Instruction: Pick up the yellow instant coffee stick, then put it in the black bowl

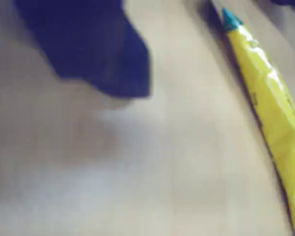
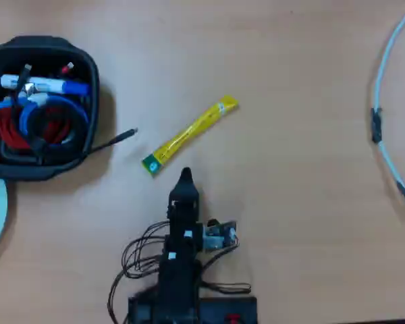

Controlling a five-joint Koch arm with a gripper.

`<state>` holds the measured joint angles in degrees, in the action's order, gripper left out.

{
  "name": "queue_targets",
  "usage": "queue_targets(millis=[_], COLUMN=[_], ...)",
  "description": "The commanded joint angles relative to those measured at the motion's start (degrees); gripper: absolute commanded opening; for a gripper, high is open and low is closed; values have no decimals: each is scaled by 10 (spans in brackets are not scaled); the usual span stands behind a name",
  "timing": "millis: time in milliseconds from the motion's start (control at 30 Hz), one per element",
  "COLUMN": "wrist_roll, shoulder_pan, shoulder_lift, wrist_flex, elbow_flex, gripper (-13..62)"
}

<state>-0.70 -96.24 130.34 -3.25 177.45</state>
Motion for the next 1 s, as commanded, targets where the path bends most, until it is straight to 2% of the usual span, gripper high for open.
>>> queue_targets(millis=[0, 800, 967], wrist_roll=[1, 5, 0], shoulder_pan=[21, 54, 75], shoulder_lift=[55, 55, 55], wrist_flex=[-25, -32, -119], elbow_flex=[33, 11, -47], gripper=[468, 473, 467])
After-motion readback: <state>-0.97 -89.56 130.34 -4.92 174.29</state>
